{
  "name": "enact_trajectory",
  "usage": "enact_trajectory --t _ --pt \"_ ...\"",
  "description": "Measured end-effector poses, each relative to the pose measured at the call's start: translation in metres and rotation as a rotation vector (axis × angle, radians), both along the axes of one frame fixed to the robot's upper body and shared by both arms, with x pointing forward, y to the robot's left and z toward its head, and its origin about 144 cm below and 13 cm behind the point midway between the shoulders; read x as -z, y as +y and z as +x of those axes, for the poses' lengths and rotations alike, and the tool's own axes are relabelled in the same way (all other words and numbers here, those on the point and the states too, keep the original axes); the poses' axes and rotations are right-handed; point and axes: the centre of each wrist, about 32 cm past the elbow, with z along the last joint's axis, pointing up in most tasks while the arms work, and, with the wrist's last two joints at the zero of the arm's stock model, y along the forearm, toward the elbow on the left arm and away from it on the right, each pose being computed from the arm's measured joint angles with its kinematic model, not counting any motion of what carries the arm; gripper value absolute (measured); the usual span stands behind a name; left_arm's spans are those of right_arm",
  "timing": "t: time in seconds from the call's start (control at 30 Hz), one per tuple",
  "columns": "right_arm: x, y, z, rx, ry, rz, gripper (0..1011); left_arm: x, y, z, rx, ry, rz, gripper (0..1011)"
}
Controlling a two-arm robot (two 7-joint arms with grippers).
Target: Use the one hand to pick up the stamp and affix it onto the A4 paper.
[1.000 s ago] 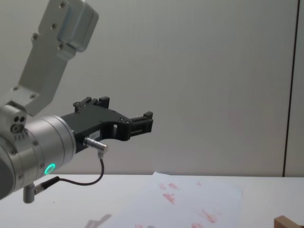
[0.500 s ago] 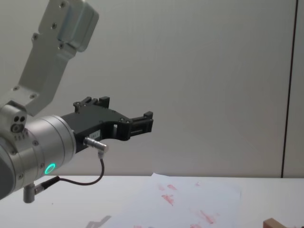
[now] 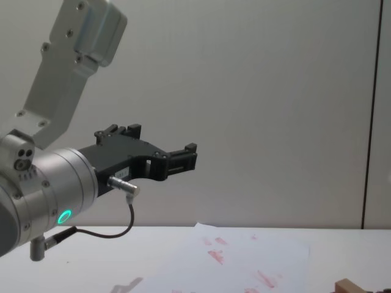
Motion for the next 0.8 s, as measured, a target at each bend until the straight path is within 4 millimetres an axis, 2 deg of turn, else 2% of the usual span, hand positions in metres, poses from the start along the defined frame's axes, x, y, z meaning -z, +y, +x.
enact_trajectory --t 0.23,0.6,0.8 --pt "-0.007 0.003 0.001 -0.011 -0.019 0.016 221 0.0 0.0 0.0 0.0 0.0 0.0 1003" --pt "-0.05 0.011 0.01 -0.046 -0.156 0.113 220 0.0 0.0 0.0 0.0 0.0 0.0 1003" --pt "-0.064 0.018 0.014 -0.068 -0.195 0.153 221 0.0 0.0 0.0 0.0 0.0 0.0 1003"
